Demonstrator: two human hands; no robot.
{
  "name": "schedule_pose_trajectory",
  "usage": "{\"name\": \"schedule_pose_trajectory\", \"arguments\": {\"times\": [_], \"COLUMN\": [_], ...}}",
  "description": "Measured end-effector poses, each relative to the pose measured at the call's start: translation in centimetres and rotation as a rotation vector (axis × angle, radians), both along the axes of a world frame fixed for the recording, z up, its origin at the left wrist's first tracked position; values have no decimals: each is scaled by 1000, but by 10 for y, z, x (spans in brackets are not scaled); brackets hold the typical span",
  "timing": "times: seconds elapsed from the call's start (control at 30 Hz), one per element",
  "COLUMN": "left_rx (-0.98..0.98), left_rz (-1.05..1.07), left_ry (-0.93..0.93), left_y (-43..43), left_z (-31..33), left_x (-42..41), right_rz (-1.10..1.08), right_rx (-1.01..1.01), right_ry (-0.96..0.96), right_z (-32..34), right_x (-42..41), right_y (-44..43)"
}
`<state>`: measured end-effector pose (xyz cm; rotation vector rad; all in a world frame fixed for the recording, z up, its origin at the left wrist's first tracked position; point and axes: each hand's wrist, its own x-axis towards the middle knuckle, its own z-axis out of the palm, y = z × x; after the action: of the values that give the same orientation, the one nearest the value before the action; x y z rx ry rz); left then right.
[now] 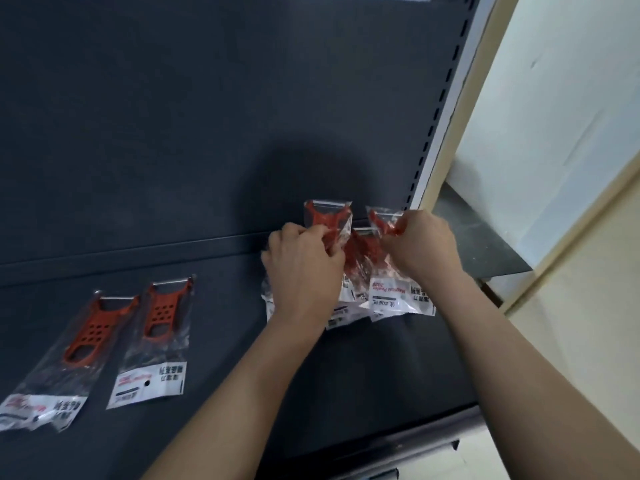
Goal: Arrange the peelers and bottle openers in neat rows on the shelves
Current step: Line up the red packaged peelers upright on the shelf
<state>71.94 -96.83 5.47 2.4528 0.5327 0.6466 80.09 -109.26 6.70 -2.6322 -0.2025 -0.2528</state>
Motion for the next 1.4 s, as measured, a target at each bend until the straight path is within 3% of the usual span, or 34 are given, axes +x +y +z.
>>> {"name": "schedule_pose_trajectory", "arguments": {"times": [0.27,0.53,0.77,1.1,1.23,1.4], "left_rx": [189,210,140,45,48,78], "left_rz": [123,162,110,147,197,319], "left_ry": [218,264,188,-60,-84,-62], "left_y": [-30,-32,-27,2,28,78], "left_z": [-19,-34,-37,-30,-27,-27], "left_x": [29,37,39,16,-6,-45], "right_rz": [74,151,179,132,284,502], "right_rx": [-64,-19,5,18,79,137], "right_ry": [51,112,67,-63,-139,-88], "right_z": [-26,-53,-55,-34,-16,-8], "right_x": [30,45,47,41,14,-28], "right_y": [-6,6,6,11,44,109]}}
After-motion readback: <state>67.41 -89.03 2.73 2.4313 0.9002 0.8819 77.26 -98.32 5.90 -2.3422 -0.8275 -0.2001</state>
